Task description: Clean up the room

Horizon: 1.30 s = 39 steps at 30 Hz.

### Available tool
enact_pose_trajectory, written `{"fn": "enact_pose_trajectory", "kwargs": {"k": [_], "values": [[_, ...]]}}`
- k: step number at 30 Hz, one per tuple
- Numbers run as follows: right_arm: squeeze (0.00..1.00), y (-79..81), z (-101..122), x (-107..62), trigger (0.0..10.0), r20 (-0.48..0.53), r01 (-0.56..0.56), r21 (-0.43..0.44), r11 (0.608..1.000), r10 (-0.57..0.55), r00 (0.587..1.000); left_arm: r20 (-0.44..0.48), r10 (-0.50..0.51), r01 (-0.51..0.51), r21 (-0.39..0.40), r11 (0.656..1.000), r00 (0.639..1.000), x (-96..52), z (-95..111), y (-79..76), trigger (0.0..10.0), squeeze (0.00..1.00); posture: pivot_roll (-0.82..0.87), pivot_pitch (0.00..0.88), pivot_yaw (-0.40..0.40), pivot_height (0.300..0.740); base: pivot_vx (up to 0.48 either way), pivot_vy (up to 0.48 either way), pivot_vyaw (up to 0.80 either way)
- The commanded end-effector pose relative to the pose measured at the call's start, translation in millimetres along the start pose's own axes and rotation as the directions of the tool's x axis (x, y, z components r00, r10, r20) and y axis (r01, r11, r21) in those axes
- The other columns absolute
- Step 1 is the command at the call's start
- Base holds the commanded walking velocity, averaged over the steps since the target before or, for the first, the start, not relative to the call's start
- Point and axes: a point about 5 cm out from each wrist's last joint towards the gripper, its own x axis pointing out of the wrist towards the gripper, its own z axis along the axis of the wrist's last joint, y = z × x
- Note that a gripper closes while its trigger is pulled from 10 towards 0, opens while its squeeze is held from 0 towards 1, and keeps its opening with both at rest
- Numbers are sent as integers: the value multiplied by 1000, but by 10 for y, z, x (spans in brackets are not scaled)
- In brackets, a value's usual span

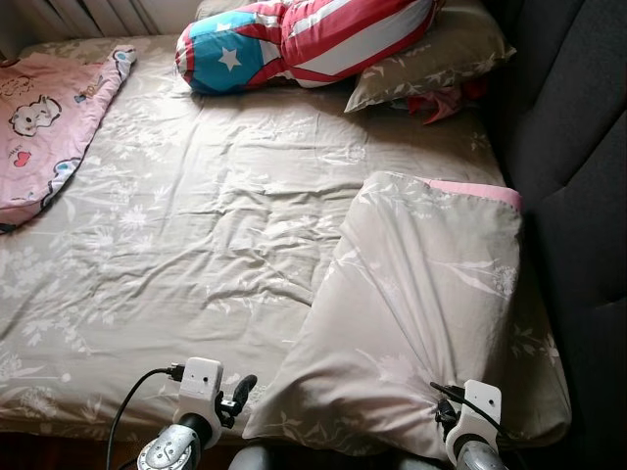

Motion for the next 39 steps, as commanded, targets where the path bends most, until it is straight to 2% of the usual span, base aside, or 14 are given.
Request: {"fn": "enact_pose_trajectory", "kwargs": {"k": [1,36,39], "values": [[0,2,-444,-123,0,-172,-2,-8,1000,1,985,-40,8,-8,-14,1000,999,-34,-113,-2,10000,0,20,276,74,683,0,0,0],[0,-64,-208,-33,0,-117,-1,-16,1000,-1,993,-37,32,-34,-57,998,999,227,-116,-101,10000,0,-33,126,13,683,0,0,0],[0,-142,-157,-14,0,-112,43,-16,999,-45,993,-34,31,-33,-56,998,999,235,-110,-106,10000,0,-34,114,11,683,0,0,0]]}}
